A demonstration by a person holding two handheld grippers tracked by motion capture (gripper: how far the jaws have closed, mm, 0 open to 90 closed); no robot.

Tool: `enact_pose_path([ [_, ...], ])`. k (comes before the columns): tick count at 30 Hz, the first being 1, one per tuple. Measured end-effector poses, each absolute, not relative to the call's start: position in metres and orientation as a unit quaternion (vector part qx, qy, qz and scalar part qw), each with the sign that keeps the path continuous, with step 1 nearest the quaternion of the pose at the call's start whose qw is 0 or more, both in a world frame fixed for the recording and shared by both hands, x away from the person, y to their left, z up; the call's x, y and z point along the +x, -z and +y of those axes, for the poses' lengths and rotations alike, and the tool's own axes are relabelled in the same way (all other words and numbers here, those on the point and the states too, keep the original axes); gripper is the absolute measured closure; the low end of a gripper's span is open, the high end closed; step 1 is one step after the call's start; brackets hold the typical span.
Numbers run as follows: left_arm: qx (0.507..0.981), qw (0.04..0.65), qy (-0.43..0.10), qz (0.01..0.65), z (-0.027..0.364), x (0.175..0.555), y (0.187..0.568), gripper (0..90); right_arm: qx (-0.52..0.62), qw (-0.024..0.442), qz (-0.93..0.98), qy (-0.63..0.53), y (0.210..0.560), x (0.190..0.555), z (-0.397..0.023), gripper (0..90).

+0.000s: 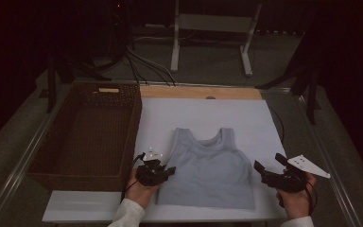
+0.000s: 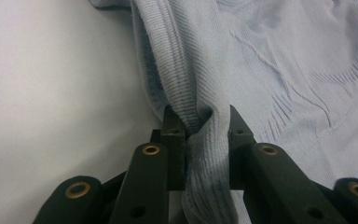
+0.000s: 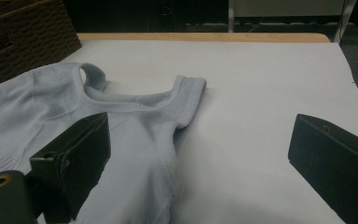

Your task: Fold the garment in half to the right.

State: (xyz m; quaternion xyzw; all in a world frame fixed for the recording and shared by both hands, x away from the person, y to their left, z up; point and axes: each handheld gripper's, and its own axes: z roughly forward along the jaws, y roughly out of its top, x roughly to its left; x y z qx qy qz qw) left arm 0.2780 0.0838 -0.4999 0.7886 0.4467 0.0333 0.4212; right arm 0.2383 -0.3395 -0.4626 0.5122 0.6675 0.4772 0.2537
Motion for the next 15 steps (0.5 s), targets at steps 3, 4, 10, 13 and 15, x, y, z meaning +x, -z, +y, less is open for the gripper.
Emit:
enact_pose_path([
  [3, 0.788, 0.420, -0.034, 0.448, 0.086, 0.277, 0.499, 76.8, 0.512, 0.254, 0.667, -0.478, 0.463, 0.238, -0.340, 6.0],
  [4, 0.788, 0.420, -0.035, 0.448, 0.087, 0.277, 0.499, 76.7, 0.513, 0.254, 0.667, -0.478, 0.463, 0.238, -0.340, 6.0],
  [10, 0.788, 0.416, -0.041, 0.452, 0.093, 0.275, 0.496, 76.7, 0.512, 0.254, 0.667, -0.478, 0.462, 0.238, -0.340, 6.0],
  [13, 0.788, 0.412, -0.051, 0.454, 0.095, 0.273, 0.495, 76.8, 0.512, 0.253, 0.667, -0.478, 0.463, 0.238, -0.339, 6.0],
  [15, 0.788, 0.412, -0.052, 0.454, 0.095, 0.273, 0.494, 76.8, 0.512, 0.253, 0.668, -0.478, 0.463, 0.238, -0.339, 6.0],
])
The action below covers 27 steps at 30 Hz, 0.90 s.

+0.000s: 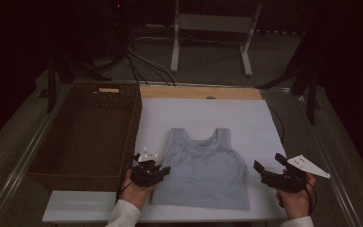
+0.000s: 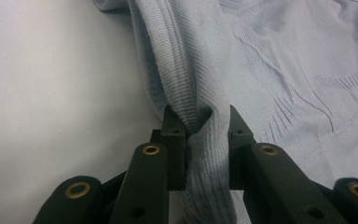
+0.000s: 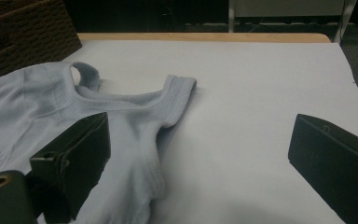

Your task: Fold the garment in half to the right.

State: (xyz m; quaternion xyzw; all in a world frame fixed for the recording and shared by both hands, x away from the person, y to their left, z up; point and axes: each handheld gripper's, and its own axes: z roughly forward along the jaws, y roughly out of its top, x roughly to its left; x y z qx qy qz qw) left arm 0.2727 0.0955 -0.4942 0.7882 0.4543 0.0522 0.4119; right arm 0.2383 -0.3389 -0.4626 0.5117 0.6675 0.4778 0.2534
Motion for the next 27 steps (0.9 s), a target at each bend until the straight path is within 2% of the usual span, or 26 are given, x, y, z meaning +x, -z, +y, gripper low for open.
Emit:
enact_pose_path([
  [14, 0.788, 0.399, -0.063, 0.464, 0.101, 0.264, 0.490, 76.8, 0.511, 0.254, 0.668, -0.478, 0.463, 0.238, -0.338, 6.0],
  [27, 0.782, 0.417, -0.054, 0.460, 0.092, 0.265, 0.479, 76.2, 0.510, 0.252, 0.669, -0.477, 0.463, 0.239, -0.337, 6.0],
])
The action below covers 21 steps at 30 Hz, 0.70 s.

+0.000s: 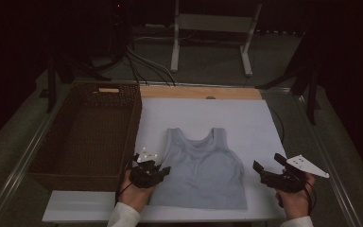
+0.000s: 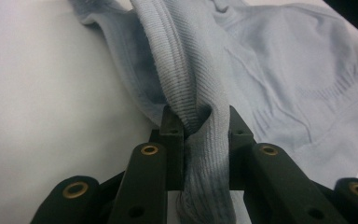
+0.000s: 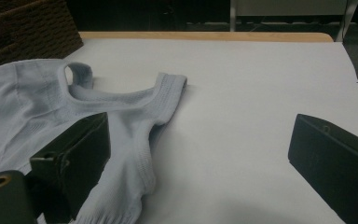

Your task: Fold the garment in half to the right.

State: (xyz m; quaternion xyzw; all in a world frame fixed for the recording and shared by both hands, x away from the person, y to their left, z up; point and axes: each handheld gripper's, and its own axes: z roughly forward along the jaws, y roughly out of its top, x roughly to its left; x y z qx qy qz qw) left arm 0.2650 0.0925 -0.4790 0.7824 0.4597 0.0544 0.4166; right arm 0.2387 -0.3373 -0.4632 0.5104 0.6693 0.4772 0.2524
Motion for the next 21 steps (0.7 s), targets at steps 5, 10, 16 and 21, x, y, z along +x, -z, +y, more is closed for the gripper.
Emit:
enact_pose_path([
  [5, 0.780, 0.423, -0.050, 0.458, 0.091, 0.266, 0.477, 76.1, 0.510, 0.252, 0.670, -0.477, 0.463, 0.239, -0.337, 6.0],
  [10, 0.778, 0.431, -0.045, 0.456, 0.089, 0.267, 0.473, 76.1, 0.510, 0.251, 0.670, -0.478, 0.463, 0.239, -0.338, 6.0],
  [16, 0.775, 0.438, -0.040, 0.453, 0.088, 0.267, 0.471, 76.1, 0.510, 0.251, 0.669, -0.478, 0.463, 0.239, -0.338, 6.0],
  [21, 0.776, 0.442, -0.040, 0.448, 0.087, 0.267, 0.467, 76.0, 0.510, 0.252, 0.670, -0.478, 0.463, 0.239, -0.338, 6.0],
])
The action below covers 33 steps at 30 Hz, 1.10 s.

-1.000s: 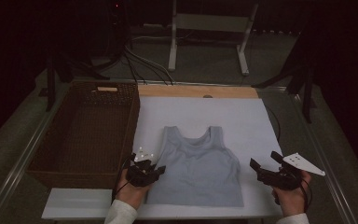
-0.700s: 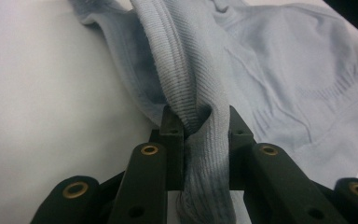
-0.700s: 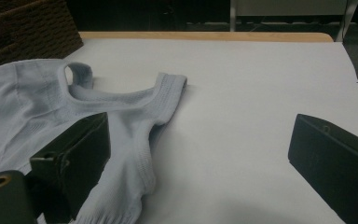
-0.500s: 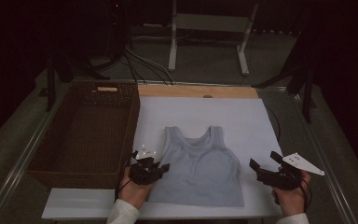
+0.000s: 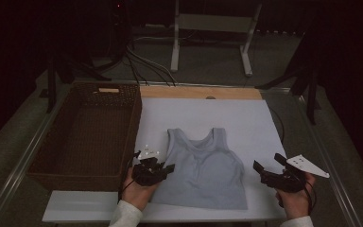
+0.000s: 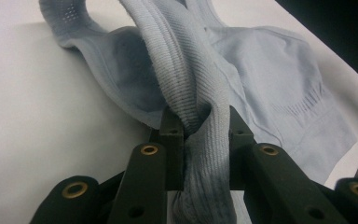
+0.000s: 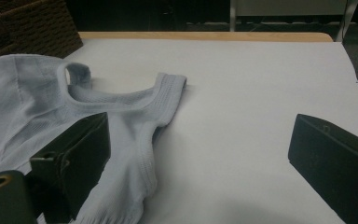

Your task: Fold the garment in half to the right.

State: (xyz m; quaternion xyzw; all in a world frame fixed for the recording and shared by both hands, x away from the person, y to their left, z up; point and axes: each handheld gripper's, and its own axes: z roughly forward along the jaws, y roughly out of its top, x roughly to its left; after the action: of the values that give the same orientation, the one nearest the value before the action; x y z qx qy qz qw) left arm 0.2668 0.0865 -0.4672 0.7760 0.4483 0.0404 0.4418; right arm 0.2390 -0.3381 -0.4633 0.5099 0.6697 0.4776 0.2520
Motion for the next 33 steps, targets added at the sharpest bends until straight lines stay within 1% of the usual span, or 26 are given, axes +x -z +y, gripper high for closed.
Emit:
enact_pose_path([
  [33, 0.781, 0.457, -0.036, 0.424, 0.063, 0.272, 0.454, 75.8, 0.511, 0.254, 0.668, -0.478, 0.463, 0.239, -0.339, 6.0],
])
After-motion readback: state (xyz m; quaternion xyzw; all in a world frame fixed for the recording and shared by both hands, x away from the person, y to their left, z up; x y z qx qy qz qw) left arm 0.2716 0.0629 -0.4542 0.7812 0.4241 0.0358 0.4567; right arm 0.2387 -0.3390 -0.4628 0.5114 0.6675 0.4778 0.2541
